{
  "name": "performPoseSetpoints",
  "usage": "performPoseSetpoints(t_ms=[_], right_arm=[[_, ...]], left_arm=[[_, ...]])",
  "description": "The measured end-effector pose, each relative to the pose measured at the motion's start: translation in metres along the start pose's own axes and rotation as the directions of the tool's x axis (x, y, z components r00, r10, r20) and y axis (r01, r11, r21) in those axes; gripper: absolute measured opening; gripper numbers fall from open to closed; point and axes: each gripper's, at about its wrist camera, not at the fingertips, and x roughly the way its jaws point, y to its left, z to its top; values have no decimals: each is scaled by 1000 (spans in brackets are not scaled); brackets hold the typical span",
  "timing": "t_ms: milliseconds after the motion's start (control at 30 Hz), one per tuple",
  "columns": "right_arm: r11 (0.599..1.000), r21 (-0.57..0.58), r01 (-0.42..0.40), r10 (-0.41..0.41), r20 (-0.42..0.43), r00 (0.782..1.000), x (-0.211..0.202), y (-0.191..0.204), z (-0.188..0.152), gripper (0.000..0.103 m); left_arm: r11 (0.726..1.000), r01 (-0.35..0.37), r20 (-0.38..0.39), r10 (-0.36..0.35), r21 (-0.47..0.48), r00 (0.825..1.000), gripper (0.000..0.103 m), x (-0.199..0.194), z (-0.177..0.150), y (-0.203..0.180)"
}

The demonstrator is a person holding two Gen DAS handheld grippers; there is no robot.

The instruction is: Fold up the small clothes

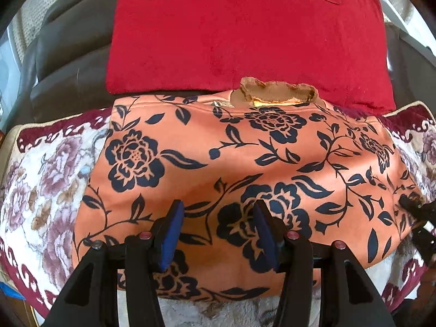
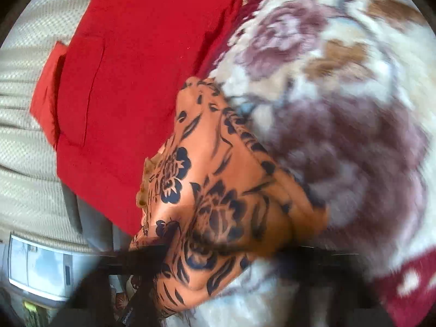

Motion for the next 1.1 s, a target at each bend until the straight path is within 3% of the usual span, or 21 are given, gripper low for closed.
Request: performPoseSetpoints(t_ms=[100, 200, 233, 267, 333, 400, 433, 500, 567, 900, 1000, 1067, 1100], right_arm=[[995, -92, 33, -30, 36, 999, -8, 22, -2, 13], [993, -96, 66, -59, 64, 996, -8, 25, -10, 32], [995, -71, 68, -64, 49, 997, -2, 19, -9, 55], [997, -55, 56, -54, 35, 998, -5, 11, -10, 69], [999, -43, -1, 3, 43, 999, -1, 12, -10, 74], [996, -93, 10, -7, 27, 1000, 6, 25, -7, 74], [991, -129, 18, -16, 20, 1000, 10, 32, -6, 69], [985, -159, 65, -62, 21, 998, 17, 37, -5, 42], [987, -133, 88, -88, 1, 996, 27, 34, -2, 34], [977, -169, 127, -126, 14, 992, 43, 48, -12, 34], [984, -144, 107, -107, 4, 994, 27, 29, -7, 47], [981, -160, 107, -108, 4, 994, 27, 31, -5, 44], [978, -171, 117, -118, 3, 993, 29, 34, -5, 41]], left_arm=[[1000, -5, 16, 5, -1, 1000, 54, 1, 1, -2], [1000, 2, -5, -2, -2, 1000, 54, 12, -1, -9], [1000, -14, 0, 14, 21, 1000, 54, 16, -2, -14], [997, -44, 1, 44, 57, 999, 55, 23, -5, -21], [997, -56, 1, 56, 60, 998, 55, 25, -4, -23], [999, -34, -10, 35, 30, 999, 55, 21, -1, -20], [999, -27, -10, 28, 22, 1000, 55, 20, -1, -19], [1000, -18, -4, 19, 20, 1000, 55, 17, -1, -17], [1000, -14, -4, 14, 20, 1000, 55, 17, -1, -17], [1000, 27, 19, -26, -12, 999, 55, 7, 1, -8], [999, 29, 7, -29, -13, 1000, 55, 14, 0, -7], [999, 39, -63, -39, 4, 997, 57, 35, -4, -8], [999, 39, -48, -39, 10, 998, 58, 35, -5, -7]])
